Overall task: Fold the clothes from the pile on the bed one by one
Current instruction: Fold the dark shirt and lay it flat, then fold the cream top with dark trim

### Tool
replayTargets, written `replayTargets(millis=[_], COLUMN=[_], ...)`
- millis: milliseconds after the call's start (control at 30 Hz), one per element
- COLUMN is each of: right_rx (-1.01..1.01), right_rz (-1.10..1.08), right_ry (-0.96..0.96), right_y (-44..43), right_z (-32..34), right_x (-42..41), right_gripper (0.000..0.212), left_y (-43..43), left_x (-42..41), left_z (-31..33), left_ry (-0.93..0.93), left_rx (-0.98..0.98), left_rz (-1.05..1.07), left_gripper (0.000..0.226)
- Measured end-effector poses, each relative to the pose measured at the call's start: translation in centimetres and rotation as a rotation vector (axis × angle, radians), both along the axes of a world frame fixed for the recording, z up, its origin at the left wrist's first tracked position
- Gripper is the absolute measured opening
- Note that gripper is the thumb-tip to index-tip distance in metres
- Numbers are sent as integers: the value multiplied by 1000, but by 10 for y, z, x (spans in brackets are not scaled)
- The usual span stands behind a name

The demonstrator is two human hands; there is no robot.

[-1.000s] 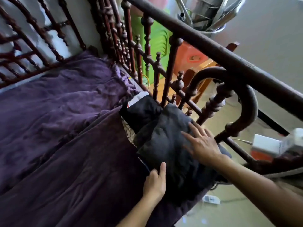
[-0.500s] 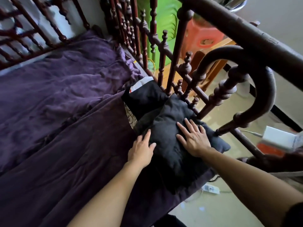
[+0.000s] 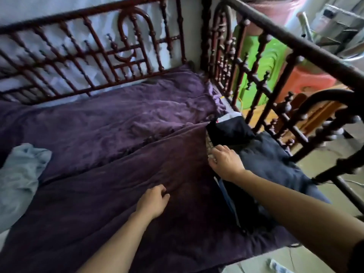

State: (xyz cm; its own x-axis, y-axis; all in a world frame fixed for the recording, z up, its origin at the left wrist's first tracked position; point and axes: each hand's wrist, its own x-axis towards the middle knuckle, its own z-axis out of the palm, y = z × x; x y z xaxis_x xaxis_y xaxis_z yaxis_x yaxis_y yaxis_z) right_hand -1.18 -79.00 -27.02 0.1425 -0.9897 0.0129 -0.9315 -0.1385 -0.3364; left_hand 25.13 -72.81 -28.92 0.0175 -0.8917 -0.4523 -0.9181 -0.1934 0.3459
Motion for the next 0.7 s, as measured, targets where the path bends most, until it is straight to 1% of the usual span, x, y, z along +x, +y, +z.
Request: replayTargets(millis=[233,433,533,633,700], right_rx=[80,133,160,165,175], right_rz=[333,542,617,691,720], right_ry=[9,39,42,62,69], right_y=[63,128,152,165,168], right_z=[-5,-9,-7,-6,-7], right_x=[199,354,418,476,511], right_gripper=[37,35,38,35,37], left_y=[130,261,314,347,362], left_x=[186,332,389,433,458], left_z=[37,58,59,58,56], left_ry=[-50,-124,-147,-108,-65], left_rx=[-95,-133,-117,-105,-122], left_rz=[274,526,625,702,739], left_gripper=[29,22,23,8,14])
